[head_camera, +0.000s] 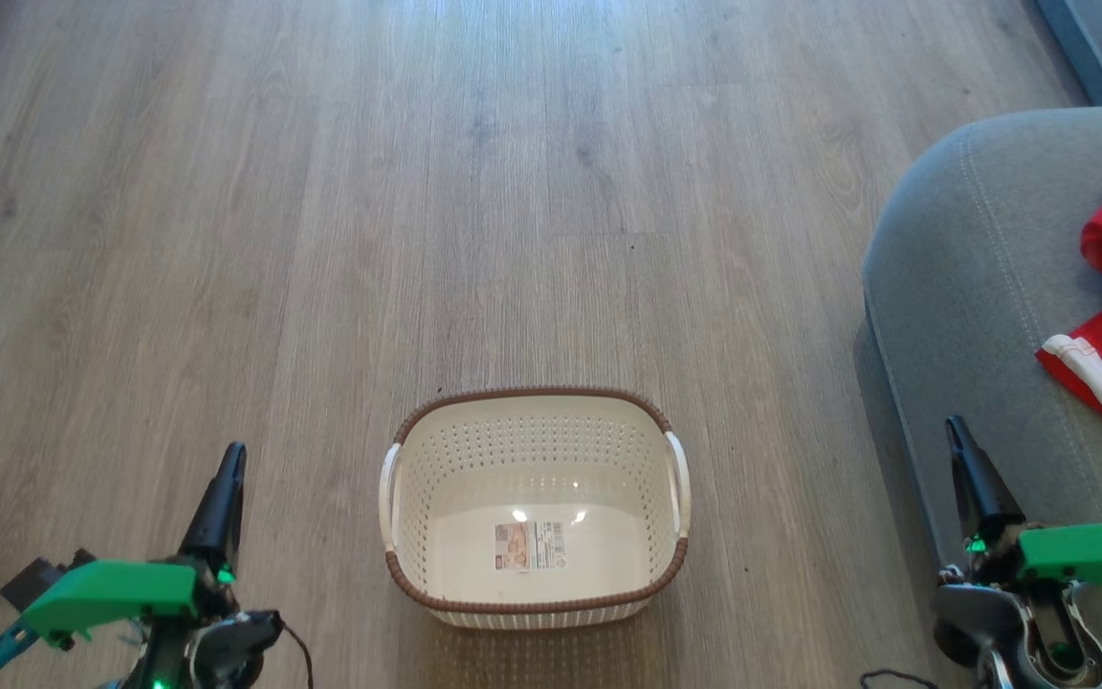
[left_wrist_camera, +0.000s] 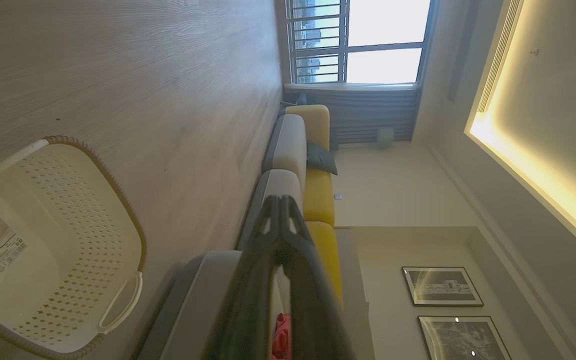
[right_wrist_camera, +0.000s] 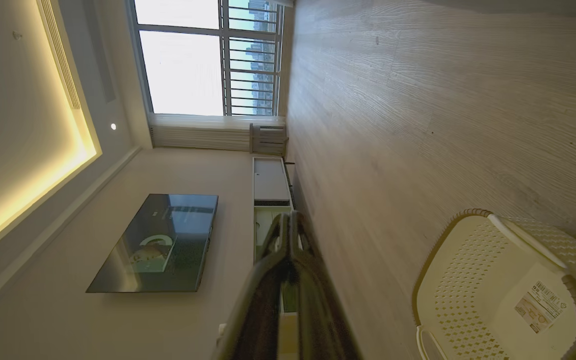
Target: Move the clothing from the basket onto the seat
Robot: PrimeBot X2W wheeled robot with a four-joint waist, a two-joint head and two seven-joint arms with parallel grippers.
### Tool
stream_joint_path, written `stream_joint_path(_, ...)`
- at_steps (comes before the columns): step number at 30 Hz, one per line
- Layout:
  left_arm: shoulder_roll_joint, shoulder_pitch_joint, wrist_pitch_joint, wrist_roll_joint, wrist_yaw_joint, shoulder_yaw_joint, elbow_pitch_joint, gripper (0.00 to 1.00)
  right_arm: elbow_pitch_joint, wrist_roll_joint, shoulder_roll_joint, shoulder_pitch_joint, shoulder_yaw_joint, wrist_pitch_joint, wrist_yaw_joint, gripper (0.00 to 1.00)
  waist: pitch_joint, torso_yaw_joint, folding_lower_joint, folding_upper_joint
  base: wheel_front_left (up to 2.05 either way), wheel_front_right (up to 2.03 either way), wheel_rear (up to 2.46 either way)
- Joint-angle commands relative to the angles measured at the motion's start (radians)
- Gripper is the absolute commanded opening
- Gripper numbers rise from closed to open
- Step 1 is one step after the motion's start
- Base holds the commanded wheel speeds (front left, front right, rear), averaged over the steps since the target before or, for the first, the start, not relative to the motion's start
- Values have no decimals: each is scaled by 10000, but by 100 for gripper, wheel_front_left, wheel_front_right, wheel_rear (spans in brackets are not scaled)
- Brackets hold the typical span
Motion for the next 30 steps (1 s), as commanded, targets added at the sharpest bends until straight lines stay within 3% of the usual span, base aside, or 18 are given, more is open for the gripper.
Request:
stream_joint_path(1,59,-566,121,-299,-93,414,-364,0,-419,307,12,-564,142,113,0,0,-1,-1,0,0,0,0,0)
stream_joint_path(30,58,-573,159,-443,-102,431,-377,0,-439,464,20,-567,131,151,0,0,-2,-3,0,0,0,0,0)
